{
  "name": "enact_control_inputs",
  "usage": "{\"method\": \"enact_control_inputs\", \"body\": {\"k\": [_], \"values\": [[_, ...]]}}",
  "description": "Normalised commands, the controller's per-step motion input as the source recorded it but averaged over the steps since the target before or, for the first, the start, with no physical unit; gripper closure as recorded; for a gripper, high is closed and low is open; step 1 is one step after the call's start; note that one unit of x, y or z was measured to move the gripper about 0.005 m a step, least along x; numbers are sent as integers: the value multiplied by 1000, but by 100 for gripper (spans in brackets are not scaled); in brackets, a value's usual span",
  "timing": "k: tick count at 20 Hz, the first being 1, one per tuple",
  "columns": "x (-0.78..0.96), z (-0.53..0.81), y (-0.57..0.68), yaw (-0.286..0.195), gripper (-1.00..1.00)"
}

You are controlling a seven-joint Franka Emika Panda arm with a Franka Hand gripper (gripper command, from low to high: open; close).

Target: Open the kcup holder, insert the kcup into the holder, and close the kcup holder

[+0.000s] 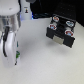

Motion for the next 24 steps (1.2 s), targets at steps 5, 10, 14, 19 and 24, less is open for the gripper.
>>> {"method": "enact_control_inputs", "body": {"k": [5,10,14,19,24], "values": [[0,-77,-29,-140,-100],[0,-3,-32,-105,100],[31,301,150,-73,100],[65,805,459,-54,100],[53,762,519,-3,100]]}}
